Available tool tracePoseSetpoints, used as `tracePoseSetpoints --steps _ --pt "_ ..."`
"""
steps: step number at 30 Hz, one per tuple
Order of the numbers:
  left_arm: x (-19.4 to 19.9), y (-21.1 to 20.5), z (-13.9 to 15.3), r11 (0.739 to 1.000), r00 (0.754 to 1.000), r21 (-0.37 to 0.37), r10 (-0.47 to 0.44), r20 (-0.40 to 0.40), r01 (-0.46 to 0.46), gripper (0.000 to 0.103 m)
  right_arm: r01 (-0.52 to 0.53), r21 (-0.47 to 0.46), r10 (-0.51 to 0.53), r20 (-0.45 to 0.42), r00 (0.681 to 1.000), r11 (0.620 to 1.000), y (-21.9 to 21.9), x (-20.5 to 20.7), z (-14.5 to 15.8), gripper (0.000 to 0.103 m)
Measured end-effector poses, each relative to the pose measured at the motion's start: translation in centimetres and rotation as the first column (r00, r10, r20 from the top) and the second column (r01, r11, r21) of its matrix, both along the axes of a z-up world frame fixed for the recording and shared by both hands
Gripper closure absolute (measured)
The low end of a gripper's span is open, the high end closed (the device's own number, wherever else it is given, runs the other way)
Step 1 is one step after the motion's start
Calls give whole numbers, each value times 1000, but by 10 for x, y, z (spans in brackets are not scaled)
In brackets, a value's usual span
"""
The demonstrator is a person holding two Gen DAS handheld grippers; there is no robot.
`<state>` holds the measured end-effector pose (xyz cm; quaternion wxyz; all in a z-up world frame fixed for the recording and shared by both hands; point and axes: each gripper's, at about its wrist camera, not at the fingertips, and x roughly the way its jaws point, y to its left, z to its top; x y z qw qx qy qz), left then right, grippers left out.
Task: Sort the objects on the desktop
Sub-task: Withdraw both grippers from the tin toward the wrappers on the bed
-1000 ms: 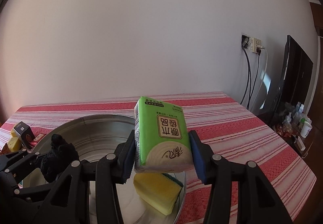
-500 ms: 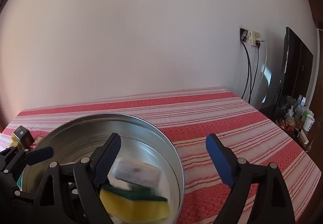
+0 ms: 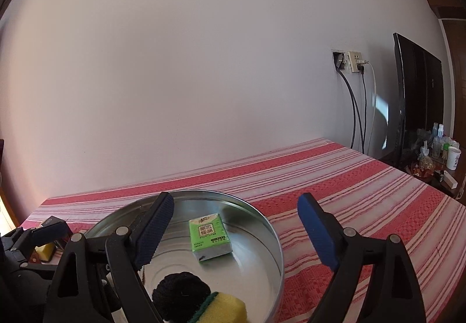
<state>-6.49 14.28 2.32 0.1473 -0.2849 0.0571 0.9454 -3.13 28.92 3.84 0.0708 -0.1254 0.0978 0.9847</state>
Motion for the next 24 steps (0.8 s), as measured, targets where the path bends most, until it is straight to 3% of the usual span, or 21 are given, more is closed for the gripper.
tracePoseSetpoints --steps 5,9,15,20,24 --pt "1 -22 2 996 993 -32 79 -83 -82 1 -20 -26 17 -112 994 999 -21 13 6 11" --pt "-2 -45 -1 990 986 -40 131 -105 -135 1 -23 -23 18 -171 985 999 -38 20 6 7" --pt "-10 -78 -6 976 972 -13 213 -101 -215 1 -71 10 71 -179 981 997 -67 24 4 7" --pt "-8 -103 -11 956 946 -16 288 -147 -293 1 -109 42 115 -225 968 993 -89 34 2 7" --pt "-7 -117 -15 948 938 -22 310 -155 -316 1 -142 62 152 -214 965 988 -107 35 -4 7"
